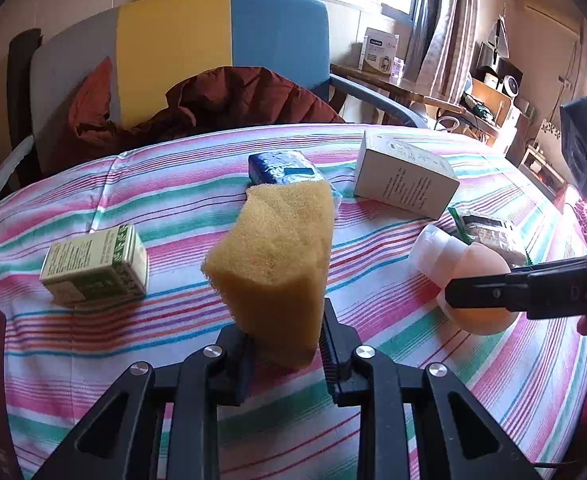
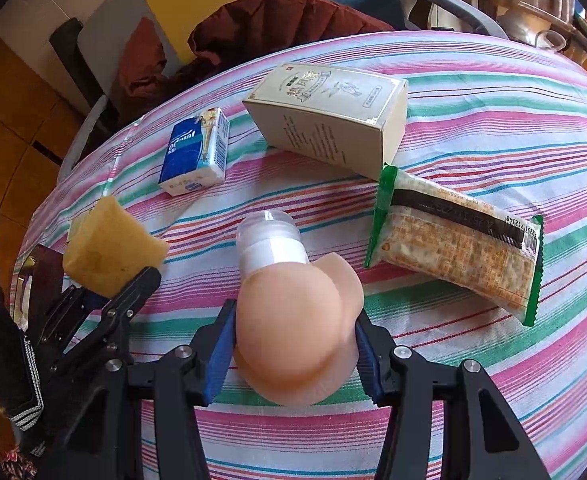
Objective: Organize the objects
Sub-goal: 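Carry the sponge into the gold tray and open the left tool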
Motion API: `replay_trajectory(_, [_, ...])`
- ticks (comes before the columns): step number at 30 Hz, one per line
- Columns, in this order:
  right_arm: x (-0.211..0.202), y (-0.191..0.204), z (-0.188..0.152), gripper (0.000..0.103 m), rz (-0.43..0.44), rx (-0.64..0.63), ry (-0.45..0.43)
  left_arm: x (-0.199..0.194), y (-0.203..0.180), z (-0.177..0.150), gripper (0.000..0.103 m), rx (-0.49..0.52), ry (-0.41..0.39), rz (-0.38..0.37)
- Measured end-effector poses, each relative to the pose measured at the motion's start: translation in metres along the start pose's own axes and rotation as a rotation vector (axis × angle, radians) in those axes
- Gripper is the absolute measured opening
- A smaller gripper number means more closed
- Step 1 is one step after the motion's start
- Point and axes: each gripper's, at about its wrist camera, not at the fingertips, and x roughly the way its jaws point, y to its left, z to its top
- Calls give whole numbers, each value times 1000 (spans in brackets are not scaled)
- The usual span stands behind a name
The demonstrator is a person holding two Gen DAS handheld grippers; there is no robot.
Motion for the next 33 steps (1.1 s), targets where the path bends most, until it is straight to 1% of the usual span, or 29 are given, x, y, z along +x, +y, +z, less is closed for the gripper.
replay_trajectory(2, [-1, 0, 0, 54, 10, 0, -4, -7, 7, -7, 27, -33, -9, -3])
replay_trajectory(6, [-1, 7, 0, 53, 62, -22, -11, -20, 19, -20, 27, -77, -22, -8])
replay_trajectory(12, [-6, 18, -7, 53, 127, -79, -20, -47, 23, -43, 27, -74, -22, 9])
replay_trajectory(16, [-9, 19, -13, 53, 149, -90, -19, -70, 20, -65, 27, -71, -14, -33])
replay_trajectory(19, [-7, 23, -15, 53, 137, -103, -18, -92, 20, -77, 27, -85, -25, -74])
replay_trajectory(22, [-4, 28, -15, 53, 133, -109, -16, -113, 27, -82, 27, -113, -35, -89])
replay_trajectory(27, [-4, 33, -17, 53, 137, -133, -22, -146, 53, -80, 27, -185, -68, -88])
replay_trajectory(31, [-7, 38, -19, 53, 158, -155, -41, -168, 85, -79, 27, -259, -86, -54])
replay_trajectory(33, [-10, 40, -19, 53, 170, -161, -52, -177, 103, -79, 27, -288, -91, -22])
